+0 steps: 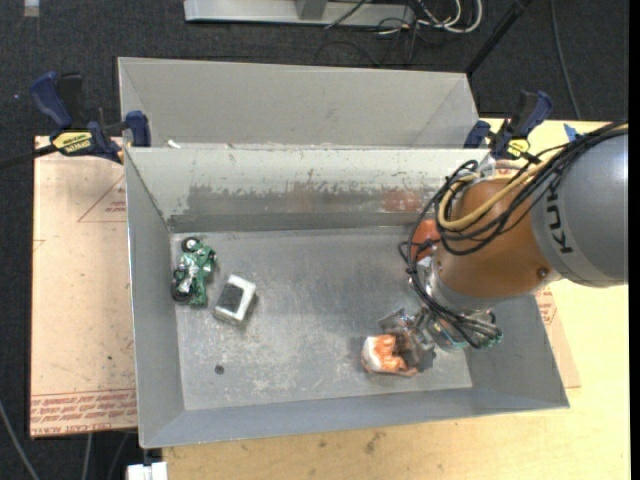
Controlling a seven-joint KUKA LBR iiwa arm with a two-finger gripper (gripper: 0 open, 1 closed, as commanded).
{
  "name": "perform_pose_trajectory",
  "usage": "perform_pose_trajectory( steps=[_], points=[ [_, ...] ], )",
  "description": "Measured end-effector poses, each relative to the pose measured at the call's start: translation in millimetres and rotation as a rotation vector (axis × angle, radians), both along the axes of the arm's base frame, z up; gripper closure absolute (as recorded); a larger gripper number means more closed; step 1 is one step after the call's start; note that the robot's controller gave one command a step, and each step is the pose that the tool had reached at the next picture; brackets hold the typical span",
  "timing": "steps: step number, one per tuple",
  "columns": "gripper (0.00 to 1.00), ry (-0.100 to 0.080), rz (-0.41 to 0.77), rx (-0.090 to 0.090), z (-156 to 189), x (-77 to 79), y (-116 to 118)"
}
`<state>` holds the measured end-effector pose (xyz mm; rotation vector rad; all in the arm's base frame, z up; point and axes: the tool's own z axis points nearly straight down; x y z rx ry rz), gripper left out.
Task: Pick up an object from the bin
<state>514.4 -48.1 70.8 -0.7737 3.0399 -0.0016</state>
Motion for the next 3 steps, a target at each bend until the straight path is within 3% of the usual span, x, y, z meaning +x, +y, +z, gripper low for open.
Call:
perform_pose_trajectory(
  steps=[3],
  points=[
    [1.0,0.004,0.0,0.001,8.6,-1.5,0.8]
  ],
)
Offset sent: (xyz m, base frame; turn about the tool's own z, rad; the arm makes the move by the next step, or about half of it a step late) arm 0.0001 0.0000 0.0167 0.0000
